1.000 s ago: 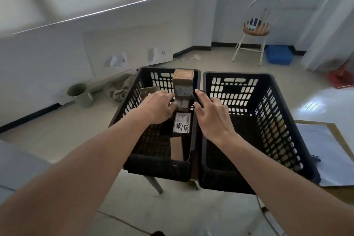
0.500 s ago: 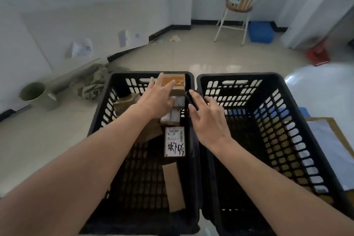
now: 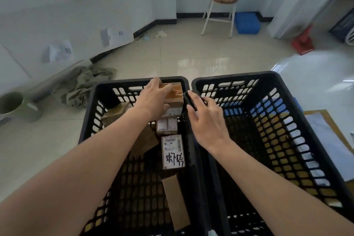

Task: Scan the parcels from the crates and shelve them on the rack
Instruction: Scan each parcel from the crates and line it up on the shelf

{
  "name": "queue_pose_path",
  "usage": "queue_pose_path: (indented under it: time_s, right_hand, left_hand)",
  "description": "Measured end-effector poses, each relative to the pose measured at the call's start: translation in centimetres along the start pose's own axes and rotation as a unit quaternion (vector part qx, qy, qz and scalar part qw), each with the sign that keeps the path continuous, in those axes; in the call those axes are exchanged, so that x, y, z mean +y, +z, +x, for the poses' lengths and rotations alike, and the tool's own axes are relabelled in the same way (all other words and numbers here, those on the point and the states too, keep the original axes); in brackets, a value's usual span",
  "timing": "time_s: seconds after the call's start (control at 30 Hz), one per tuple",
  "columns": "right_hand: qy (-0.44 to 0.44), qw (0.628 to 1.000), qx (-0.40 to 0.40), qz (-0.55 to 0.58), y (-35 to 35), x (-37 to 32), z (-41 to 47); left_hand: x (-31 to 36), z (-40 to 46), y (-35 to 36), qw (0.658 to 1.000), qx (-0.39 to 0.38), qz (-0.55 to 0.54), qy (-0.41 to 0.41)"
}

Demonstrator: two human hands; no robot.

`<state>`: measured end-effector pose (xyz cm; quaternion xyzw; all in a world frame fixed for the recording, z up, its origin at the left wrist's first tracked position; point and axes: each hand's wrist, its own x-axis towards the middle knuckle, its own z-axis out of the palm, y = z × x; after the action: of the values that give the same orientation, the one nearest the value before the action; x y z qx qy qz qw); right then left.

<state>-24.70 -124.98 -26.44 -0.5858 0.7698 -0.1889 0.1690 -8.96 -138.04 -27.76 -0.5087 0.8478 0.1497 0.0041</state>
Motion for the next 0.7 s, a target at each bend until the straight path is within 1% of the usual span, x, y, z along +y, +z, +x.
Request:
queue_pose_path:
  time_s: [0.1,0.23,0.37,0.43,0.53,0.63,0.7]
  right_hand:
    - [-0.007,1.0,-0.003,0.01,0.0,0.5,-0.5]
    - [-0.018,0.999,-0.013,0.03,-0.6,0.9,-1.5]
    - [-0.031,0.995,-0.044,0.08,-1.9,1.1,-3.0]
    - [-0.024,0.992,-0.062,0.104,-2.8,1.2,-3.5]
    - [-0.041,0.986,-0.085,0.14,-4.6,1.0,-4.9]
    - [-0.064,0.978,-0.115,0.164,-6.3,1.0,-6.5]
    - [-0.081,0.974,-0.126,0.169,-7.2,0.9,-7.4]
  left_hand:
    - [0.5,-0.9,-0.3,1.0,0.009,-0.009,-0.013]
    - [0.8,-3.3,-0.6,0.995,0.034,-0.062,-0.066]
    - [1.3,-5.9,-1.3,0.988,0.016,-0.08,-0.129]
    - [1.7,-7.4,-1.9,0.976,0.014,-0.132,-0.17]
    - [2.6,-9.8,-2.8,0.952,0.043,-0.21,-0.218]
    - [3.4,-11.9,-3.6,0.934,0.079,-0.247,-0.246]
    - [3.8,-13.2,-4.1,0.924,0.116,-0.264,-0.25]
